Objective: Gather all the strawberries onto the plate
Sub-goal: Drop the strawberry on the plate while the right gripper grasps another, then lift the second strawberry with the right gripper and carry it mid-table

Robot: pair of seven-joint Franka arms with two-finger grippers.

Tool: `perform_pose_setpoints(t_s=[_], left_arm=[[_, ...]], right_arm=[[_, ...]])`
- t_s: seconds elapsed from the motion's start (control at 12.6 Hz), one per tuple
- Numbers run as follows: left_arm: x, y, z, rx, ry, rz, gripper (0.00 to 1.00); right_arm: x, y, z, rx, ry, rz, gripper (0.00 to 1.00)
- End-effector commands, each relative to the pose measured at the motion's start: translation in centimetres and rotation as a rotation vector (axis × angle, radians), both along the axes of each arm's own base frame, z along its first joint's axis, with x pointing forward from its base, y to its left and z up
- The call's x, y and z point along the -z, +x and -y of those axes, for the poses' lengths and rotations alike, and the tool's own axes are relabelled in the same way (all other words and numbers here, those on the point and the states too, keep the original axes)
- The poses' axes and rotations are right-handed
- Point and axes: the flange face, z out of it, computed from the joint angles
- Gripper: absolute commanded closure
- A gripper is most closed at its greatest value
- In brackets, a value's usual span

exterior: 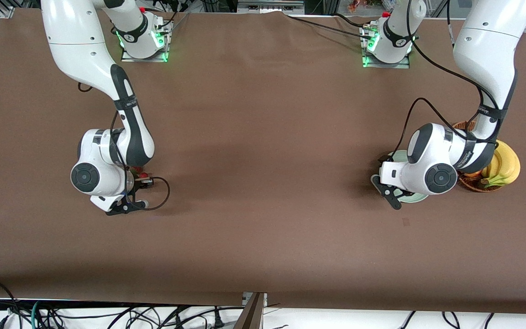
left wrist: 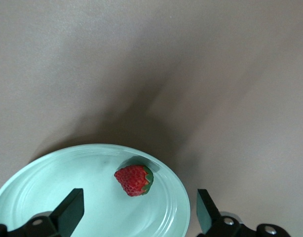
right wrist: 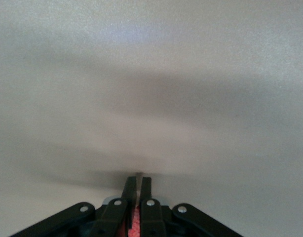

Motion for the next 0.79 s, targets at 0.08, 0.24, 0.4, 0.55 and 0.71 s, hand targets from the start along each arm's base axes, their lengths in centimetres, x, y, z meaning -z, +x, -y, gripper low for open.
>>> perform_pose_setpoints(t_s=[0.08,0.24,0.4,0.55,0.71], left_arm=[[-2.2,0.1,-0.2,0.011,0.004,0.002,0.0],[-3.4,0.0,-0.4,0.011,0.013,-0.004,0.0],[-4.6,0.1,-0.9,0.005,0.017,0.009,0.0],[-6.0,0.4,-1.0,0.002,0.027,-0.009,0.0],[-8.0,1.1,-0.7,-0.006,0.028,-0.022,0.0]], right_arm=[[-3.1,-0.9,0.1,0.024,0.032,-0.055,0.41],[-3.2,-1.3,0.4,0.031,0.034,-0.074,0.4],[-2.6,-1.9,0.6,0.035,0.033,-0.09,0.4],[-1.9,-2.7,1.1,0.043,0.032,-0.096,0.4],[-1.8,-2.8,1.3,0.045,0.033,-0.087,0.42]])
